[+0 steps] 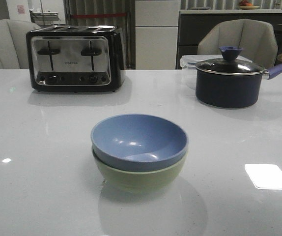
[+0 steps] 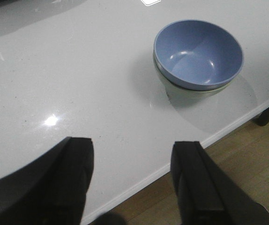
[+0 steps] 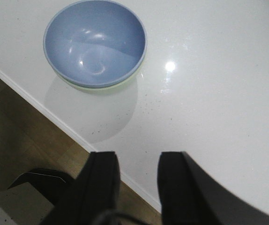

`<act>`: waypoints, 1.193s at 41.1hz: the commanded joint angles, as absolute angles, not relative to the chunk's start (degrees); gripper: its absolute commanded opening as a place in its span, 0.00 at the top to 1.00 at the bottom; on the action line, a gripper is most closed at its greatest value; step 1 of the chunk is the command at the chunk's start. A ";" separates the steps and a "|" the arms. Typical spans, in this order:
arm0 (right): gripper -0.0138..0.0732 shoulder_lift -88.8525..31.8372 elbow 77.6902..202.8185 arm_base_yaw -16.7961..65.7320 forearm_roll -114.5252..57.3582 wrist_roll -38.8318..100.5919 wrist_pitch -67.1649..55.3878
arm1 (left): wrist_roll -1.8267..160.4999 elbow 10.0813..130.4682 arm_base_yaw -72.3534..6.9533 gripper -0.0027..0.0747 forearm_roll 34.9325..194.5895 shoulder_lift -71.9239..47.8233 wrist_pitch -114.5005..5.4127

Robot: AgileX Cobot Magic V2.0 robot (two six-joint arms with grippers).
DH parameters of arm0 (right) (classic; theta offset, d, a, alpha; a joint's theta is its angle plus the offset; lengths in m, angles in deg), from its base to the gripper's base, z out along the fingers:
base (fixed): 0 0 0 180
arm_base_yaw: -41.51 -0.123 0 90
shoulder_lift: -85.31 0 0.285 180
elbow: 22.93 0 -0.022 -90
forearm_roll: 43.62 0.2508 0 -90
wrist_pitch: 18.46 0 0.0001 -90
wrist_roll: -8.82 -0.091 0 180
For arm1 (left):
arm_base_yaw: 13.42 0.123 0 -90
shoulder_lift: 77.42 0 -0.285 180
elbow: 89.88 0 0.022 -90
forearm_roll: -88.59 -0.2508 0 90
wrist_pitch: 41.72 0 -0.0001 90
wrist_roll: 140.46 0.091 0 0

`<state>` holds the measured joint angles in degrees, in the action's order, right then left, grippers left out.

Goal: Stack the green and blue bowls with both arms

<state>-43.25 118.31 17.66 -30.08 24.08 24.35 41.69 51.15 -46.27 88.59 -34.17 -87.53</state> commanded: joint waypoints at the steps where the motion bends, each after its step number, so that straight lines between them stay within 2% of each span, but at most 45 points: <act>1: 0.56 -43.62 119.81 17.94 -29.87 23.93 22.10 | 40.95 52.54 -46.43 0.47 88.59 -34.28 -83.46; 8: 0.76 -43.62 119.81 17.94 -29.87 23.93 22.16 | 40.95 52.54 -46.43 0.72 88.59 -34.28 -82.98; 12: 0.82 -43.62 119.81 17.94 -29.87 23.93 22.16 | 40.95 52.54 -46.43 0.84 88.59 -34.28 -83.09; 37: 0.81 -43.62 119.81 17.94 -29.87 23.93 22.11 | 40.95 52.44 -46.17 0.85 88.59 -35.55 -83.23; 44: 0.81 -43.62 119.81 17.94 -29.87 23.93 22.11 | 40.95 51.90 -38.81 0.85 87.88 -40.41 -82.95; 49: 0.81 -43.62 119.81 17.94 -29.87 23.93 22.11 | 40.95 47.15 -32.52 0.85 87.84 -46.21 -76.61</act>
